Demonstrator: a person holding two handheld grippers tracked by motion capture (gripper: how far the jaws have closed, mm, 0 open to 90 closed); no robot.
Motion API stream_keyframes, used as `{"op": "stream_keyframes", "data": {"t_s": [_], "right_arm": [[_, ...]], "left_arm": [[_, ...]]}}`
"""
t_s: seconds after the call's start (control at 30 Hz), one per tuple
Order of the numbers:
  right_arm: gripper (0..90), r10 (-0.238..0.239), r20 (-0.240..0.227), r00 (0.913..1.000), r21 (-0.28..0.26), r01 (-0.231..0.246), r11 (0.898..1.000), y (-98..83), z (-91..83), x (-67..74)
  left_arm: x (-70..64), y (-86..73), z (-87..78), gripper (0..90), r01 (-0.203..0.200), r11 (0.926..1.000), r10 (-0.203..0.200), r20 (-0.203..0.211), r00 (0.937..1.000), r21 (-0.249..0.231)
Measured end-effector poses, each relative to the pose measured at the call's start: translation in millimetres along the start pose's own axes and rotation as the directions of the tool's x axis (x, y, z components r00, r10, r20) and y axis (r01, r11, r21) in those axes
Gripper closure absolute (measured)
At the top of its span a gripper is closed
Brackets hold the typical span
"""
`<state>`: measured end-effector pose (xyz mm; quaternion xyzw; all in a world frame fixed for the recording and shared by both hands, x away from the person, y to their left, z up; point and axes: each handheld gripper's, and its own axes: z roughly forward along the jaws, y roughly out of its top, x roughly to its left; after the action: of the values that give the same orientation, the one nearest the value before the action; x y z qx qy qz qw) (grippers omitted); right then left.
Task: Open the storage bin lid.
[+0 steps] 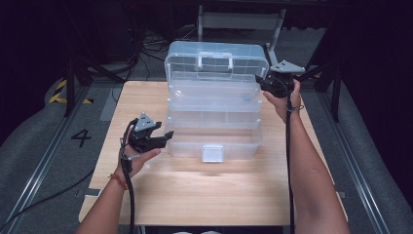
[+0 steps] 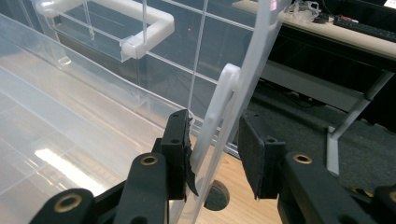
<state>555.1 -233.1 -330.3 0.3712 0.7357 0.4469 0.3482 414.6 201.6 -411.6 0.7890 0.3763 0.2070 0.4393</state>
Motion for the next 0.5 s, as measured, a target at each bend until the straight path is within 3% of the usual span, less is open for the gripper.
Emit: {"op": "stream_keyframes", "data": {"t_s": [0.23,0.37,0.5], "right_arm": [[70.7,-0.002,-0.041,0.9992,-0.011,0.002,1.000,-3.0,-8.2,-2.8],[70.6,-0.012,-0.034,0.9993,-0.003,0.012,1.000,-5.5,-8.8,-2.1],[70.7,0.009,-0.042,0.9991,-0.010,-0.009,1.000,-10.0,-7.0,-3.4]], "left_arm": [[-0.1,0.2,-0.2,39.3,-0.012,0.9999,0.012,-0.007,0.9999,-0.002],[-0.3,0.1,-0.1,39.3,-0.005,1.0000,0.005,-0.005,1.0000,0.001],[0.0,0.2,0.1,39.3,-0.009,1.0000,0.009,-0.005,0.9999,0.002]]}}
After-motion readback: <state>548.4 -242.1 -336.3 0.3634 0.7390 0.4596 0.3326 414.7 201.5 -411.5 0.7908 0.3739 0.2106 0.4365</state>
